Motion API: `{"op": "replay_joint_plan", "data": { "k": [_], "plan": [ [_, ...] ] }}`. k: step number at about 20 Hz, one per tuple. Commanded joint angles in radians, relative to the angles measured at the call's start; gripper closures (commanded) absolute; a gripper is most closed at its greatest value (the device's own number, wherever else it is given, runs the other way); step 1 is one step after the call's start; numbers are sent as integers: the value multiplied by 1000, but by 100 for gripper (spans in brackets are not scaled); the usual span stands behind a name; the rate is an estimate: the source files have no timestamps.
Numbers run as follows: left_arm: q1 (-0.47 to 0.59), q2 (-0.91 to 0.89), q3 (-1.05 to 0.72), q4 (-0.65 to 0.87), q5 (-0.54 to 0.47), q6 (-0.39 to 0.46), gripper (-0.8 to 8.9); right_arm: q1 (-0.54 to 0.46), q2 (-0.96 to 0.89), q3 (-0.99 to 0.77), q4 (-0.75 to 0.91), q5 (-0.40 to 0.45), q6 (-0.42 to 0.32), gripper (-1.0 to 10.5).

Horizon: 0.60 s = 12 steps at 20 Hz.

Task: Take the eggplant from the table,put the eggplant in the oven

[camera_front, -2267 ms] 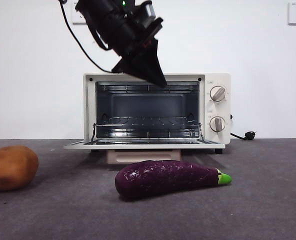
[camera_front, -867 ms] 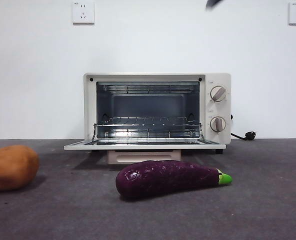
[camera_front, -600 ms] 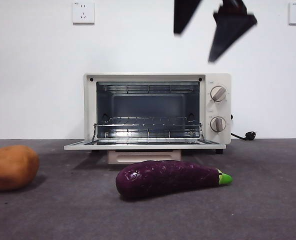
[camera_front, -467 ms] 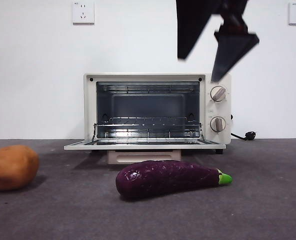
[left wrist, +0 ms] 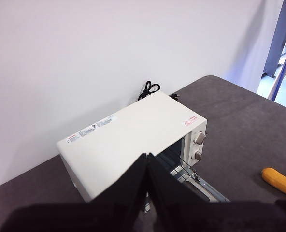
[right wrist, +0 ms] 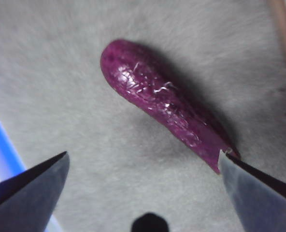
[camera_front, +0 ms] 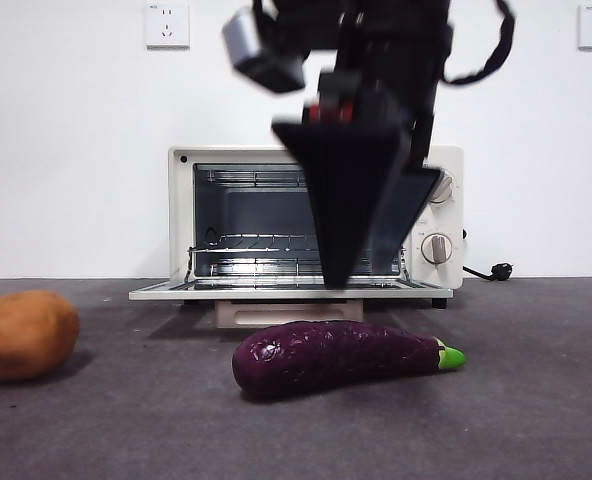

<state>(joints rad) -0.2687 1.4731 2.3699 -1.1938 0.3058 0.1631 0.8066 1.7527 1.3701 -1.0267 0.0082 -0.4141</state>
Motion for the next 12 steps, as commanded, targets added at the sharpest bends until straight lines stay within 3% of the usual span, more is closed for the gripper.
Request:
{"op": "replay_joint_plan", "data": {
  "k": [1, 12],
  "plan": [
    [2, -2, 3, -5, 4, -7, 819, -5, 55, -12, 0, 52, -35, 321],
    [2, -9, 3, -17, 4, -7, 819, -164, 97, -12, 61, 40, -80, 385]
  ]
}}
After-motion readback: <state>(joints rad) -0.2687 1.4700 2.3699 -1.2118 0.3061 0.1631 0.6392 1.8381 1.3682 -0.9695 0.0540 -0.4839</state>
